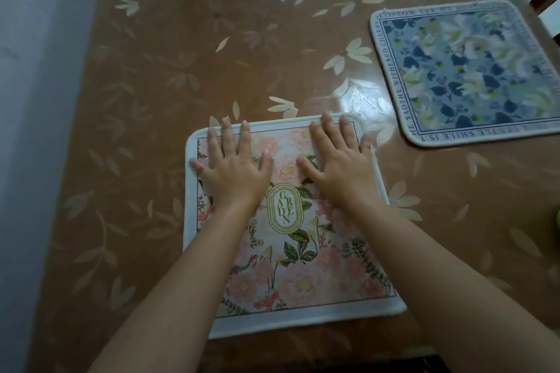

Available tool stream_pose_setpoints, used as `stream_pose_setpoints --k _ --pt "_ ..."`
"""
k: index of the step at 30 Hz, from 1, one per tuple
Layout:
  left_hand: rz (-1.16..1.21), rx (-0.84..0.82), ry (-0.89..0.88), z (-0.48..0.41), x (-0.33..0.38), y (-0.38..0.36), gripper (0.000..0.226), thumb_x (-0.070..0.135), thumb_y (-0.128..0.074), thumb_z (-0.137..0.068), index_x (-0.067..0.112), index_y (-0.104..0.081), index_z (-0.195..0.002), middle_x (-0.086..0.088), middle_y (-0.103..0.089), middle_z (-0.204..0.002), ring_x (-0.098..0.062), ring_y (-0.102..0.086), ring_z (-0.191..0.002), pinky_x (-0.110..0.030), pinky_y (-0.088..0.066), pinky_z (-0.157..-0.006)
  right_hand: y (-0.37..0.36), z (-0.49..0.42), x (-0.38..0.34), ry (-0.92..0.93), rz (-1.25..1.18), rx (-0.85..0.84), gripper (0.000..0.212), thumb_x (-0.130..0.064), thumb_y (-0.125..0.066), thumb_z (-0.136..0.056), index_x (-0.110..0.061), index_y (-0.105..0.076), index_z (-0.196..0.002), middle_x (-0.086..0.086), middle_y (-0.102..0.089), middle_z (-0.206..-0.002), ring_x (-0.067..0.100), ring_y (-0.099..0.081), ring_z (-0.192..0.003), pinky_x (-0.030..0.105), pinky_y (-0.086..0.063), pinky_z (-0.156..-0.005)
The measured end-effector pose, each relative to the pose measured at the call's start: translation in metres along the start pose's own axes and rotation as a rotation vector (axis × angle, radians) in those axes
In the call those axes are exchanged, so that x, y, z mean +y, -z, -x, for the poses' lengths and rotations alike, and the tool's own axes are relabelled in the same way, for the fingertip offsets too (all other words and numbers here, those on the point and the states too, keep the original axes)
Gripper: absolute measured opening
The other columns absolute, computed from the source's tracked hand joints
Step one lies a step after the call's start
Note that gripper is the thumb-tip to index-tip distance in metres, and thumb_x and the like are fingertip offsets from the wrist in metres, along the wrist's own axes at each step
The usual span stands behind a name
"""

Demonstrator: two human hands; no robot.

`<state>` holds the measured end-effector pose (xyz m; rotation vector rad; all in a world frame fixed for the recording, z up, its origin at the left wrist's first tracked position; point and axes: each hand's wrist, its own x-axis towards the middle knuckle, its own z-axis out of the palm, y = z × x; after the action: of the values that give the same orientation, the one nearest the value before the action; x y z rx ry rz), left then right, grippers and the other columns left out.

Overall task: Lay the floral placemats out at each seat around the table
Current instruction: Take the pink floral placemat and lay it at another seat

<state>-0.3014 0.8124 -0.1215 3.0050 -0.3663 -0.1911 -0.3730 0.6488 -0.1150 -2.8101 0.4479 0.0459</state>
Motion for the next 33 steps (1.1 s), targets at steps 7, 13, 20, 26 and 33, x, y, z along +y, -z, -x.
stream_pose_setpoints --k 7,13,20,26,33 --pt "0.02 0.0 -0.13 0.055 -0.002 -0.005 0.069 0.07 -0.008 -0.08 0.038 0.013 -0.138 0.0 0.017 -0.152 -0.024 0.017 -0.138 -0.065 0.003 -0.104 -0.003 0.028 -0.001 0.017 0.036 -0.026 0.073 -0.067 -0.023 -0.081 -0.034 0.0 -0.142 -0.004 0.007 -0.155 0.024 0.014 -0.14 0.053 0.009 -0.11" --pt "0.024 -0.03 -0.165 0.117 -0.007 -0.007 0.064 0.06 -0.009 -0.085 0.035 0.015 -0.139 0.0 0.018 -0.152 -0.022 0.021 -0.137 -0.061 0.006 -0.106 -0.008 0.091 -0.006 -0.007 0.019 -0.023 0.069 -0.063 -0.028 -0.084 -0.037 0.004 -0.14 -0.008 0.008 -0.153 0.02 0.014 -0.14 0.053 0.006 -0.11" --pt "0.034 -0.073 -0.167 0.182 -0.011 -0.009 0.064 0.057 -0.007 -0.083 0.033 0.007 -0.14 -0.003 0.01 -0.153 -0.026 0.012 -0.139 -0.06 -0.001 -0.107 -0.012 0.159 -0.012 -0.001 0.037 -0.092 0.068 -0.064 -0.022 -0.083 -0.041 0.011 -0.138 -0.008 0.019 -0.15 0.021 0.024 -0.137 0.056 0.012 -0.107" --pt "0.082 -0.051 -0.197 0.209 -0.009 -0.006 0.061 0.052 -0.014 -0.086 0.029 -0.007 -0.141 -0.005 -0.003 -0.153 -0.03 0.005 -0.139 -0.06 0.007 -0.105 -0.008 0.189 -0.019 -0.015 0.006 -0.138 0.066 -0.059 -0.028 -0.088 -0.039 0.014 -0.135 -0.008 0.016 -0.151 0.018 0.025 -0.135 0.055 0.01 -0.109" --pt "0.021 -0.153 -0.199 0.227 -0.012 0.008 0.06 0.052 -0.025 -0.09 0.025 -0.013 -0.142 -0.004 -0.003 -0.155 -0.027 0.005 -0.141 -0.057 -0.006 -0.109 0.026 0.203 -0.025 0.009 0.002 -0.213 0.055 -0.047 -0.044 -0.086 -0.022 -0.032 -0.134 0.002 -0.026 -0.15 0.023 -0.02 -0.137 0.051 -0.021 -0.107"
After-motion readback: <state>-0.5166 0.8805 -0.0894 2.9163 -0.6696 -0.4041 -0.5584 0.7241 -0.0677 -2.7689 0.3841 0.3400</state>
